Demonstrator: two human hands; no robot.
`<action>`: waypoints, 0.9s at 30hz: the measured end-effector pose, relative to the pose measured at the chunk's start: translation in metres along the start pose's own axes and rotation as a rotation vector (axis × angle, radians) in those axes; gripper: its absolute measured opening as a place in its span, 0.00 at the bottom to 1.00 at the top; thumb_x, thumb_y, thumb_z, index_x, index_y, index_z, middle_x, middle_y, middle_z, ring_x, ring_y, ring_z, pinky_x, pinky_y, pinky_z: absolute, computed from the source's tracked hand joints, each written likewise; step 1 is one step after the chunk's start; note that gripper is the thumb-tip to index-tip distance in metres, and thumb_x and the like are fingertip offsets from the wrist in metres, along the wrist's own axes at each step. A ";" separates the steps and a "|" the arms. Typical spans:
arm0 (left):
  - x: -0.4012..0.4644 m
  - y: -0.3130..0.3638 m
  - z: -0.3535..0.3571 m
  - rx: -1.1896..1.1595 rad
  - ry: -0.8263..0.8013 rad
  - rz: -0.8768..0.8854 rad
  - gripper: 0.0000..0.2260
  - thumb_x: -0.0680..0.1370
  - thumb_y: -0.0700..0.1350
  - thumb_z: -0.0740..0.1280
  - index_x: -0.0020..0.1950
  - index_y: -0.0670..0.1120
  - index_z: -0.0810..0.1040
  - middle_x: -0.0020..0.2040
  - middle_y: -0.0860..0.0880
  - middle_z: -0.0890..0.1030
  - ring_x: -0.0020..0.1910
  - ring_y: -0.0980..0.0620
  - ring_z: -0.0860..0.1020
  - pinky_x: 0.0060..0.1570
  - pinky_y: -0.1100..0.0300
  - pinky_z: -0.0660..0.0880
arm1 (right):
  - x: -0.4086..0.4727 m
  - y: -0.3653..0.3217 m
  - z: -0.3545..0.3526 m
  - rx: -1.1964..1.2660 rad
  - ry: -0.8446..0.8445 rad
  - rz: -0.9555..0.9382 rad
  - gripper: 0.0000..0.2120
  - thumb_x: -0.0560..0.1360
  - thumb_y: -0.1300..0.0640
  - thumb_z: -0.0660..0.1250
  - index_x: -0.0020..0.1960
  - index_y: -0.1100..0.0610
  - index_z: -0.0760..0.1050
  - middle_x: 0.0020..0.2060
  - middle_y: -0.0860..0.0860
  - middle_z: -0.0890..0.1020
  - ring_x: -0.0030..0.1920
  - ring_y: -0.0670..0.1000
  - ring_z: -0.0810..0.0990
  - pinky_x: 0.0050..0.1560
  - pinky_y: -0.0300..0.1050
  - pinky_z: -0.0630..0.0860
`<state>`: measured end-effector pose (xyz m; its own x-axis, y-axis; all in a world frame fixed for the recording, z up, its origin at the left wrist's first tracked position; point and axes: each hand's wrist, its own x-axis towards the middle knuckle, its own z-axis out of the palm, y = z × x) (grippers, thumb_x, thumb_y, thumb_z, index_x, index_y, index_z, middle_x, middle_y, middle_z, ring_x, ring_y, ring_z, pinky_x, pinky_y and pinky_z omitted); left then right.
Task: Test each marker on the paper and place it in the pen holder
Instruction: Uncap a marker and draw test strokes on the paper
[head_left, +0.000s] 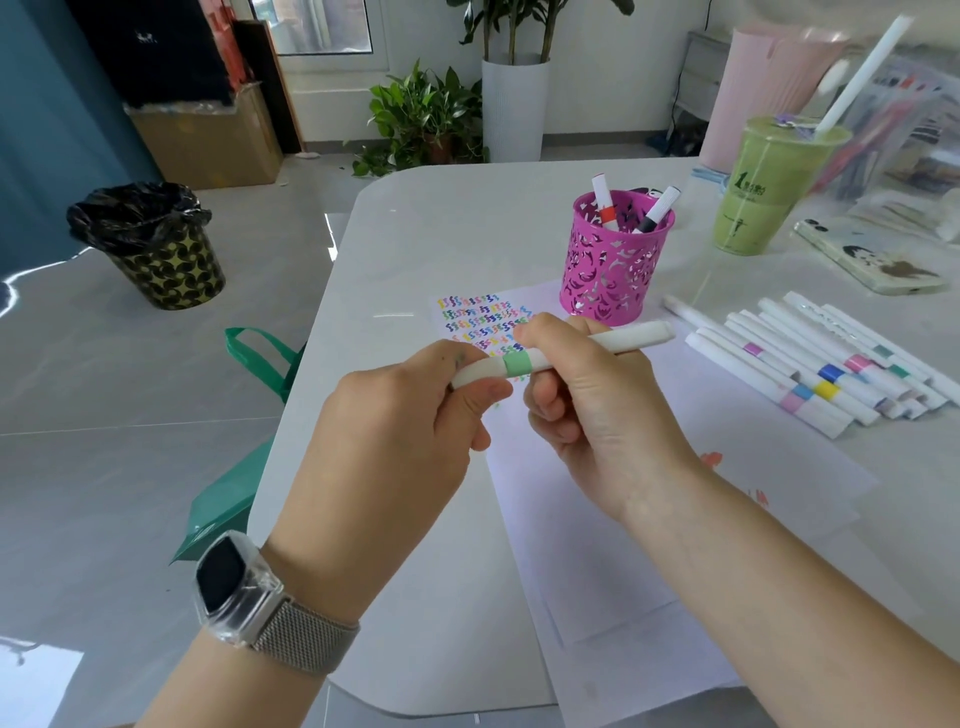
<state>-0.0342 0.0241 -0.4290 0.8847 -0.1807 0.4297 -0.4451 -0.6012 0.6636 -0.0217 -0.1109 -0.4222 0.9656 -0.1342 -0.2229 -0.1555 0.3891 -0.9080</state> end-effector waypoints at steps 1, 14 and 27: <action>0.000 0.000 0.000 -0.007 0.007 0.002 0.07 0.74 0.52 0.62 0.44 0.53 0.79 0.25 0.60 0.76 0.27 0.60 0.76 0.28 0.65 0.71 | -0.001 0.000 0.000 0.002 0.001 0.001 0.17 0.73 0.63 0.66 0.29 0.54 0.63 0.18 0.48 0.68 0.20 0.45 0.62 0.20 0.34 0.56; -0.001 0.000 -0.001 -0.118 -0.010 -0.070 0.10 0.76 0.46 0.66 0.39 0.60 0.75 0.31 0.59 0.81 0.25 0.59 0.78 0.28 0.71 0.70 | -0.010 0.004 0.005 0.016 0.017 -0.087 0.18 0.74 0.65 0.63 0.29 0.55 0.61 0.17 0.49 0.69 0.18 0.46 0.64 0.19 0.33 0.59; 0.001 0.001 0.001 -0.007 -0.030 -0.086 0.06 0.72 0.53 0.62 0.43 0.55 0.79 0.30 0.60 0.80 0.27 0.60 0.78 0.33 0.55 0.77 | -0.006 0.010 0.001 0.052 0.011 0.001 0.15 0.74 0.63 0.63 0.31 0.56 0.64 0.18 0.49 0.68 0.19 0.47 0.64 0.19 0.33 0.60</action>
<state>-0.0341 0.0225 -0.4284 0.9235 -0.1513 0.3525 -0.3678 -0.6104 0.7016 -0.0289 -0.1057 -0.4298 0.9630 -0.1442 -0.2278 -0.1449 0.4358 -0.8883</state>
